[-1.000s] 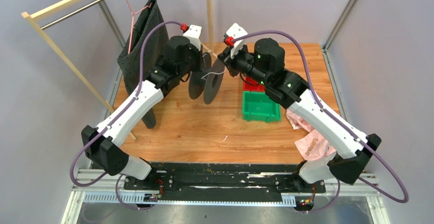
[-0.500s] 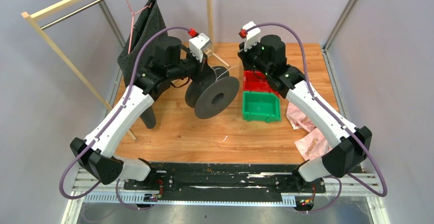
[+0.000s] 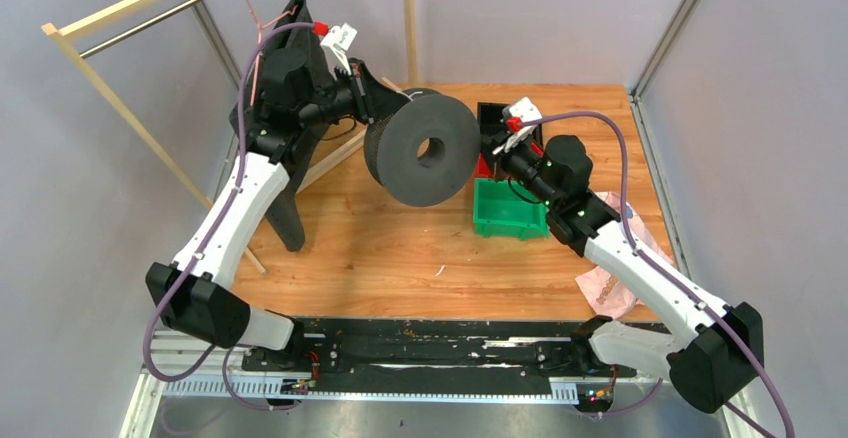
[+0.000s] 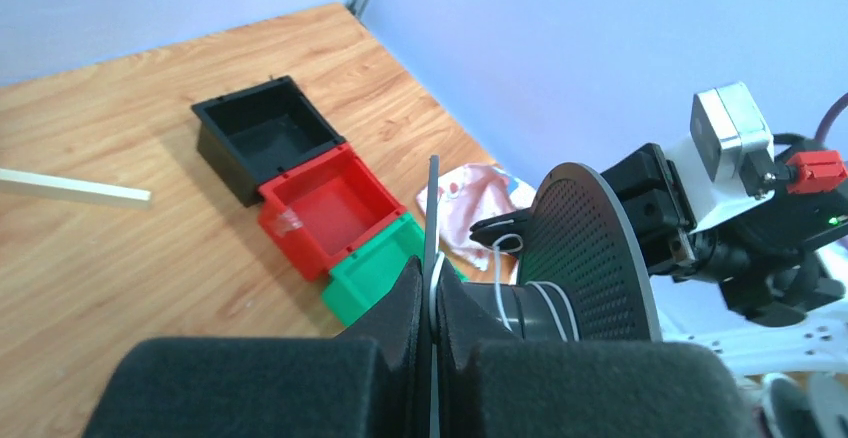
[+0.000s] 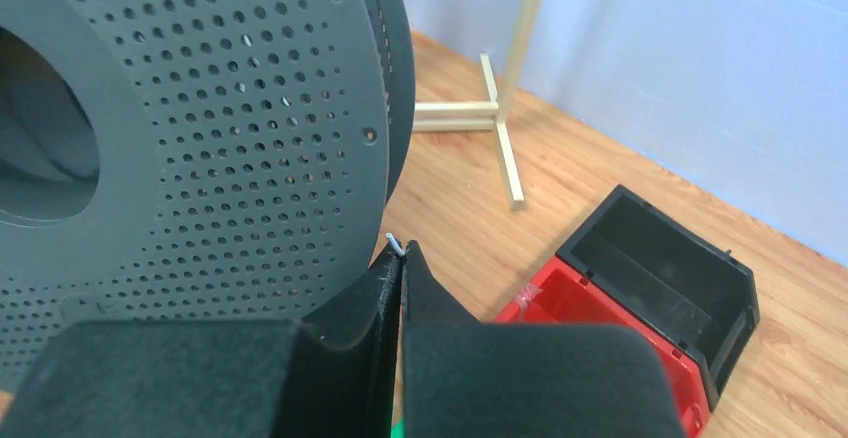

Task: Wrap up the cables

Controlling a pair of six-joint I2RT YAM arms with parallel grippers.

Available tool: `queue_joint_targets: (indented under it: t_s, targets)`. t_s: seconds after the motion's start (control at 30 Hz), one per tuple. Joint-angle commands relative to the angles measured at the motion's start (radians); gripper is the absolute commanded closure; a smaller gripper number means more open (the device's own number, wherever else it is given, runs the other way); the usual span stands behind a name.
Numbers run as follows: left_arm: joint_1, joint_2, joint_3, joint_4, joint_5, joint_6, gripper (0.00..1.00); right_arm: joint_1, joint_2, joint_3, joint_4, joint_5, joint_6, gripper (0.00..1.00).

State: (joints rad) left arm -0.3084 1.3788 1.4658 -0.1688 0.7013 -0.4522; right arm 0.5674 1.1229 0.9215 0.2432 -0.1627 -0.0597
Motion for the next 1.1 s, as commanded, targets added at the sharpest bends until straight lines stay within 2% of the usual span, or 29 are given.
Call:
queue_joint_targets:
  t_s: [0.0,0.3,0.47,0.7,0.9,1.07]
  targets:
    - [0.010,0.039,0.013,0.147,0.016,-0.257,1.00,-0.003,-0.035,-0.051,0.133,-0.075,0.080,0.99]
    - [0.026,0.087,0.055,0.146,-0.088,-0.529,1.00,0.013,-0.068,-0.124,0.171,-0.053,0.071,0.99]
    - [0.035,0.073,0.003,0.148,-0.165,-0.664,1.00,0.018,-0.087,-0.143,0.204,-0.079,0.070,0.99]
    - [0.034,-0.014,-0.122,0.136,-0.363,-0.800,1.00,0.079,-0.097,-0.143,0.166,0.001,0.005,0.99]
    - [0.019,-0.064,-0.153,0.044,-0.520,-0.900,1.00,0.171,-0.081,-0.123,0.130,0.078,-0.093,0.99]
    - [0.003,-0.089,-0.160,-0.015,-0.605,-0.907,1.00,0.228,-0.048,-0.093,0.134,0.110,-0.118,0.99]
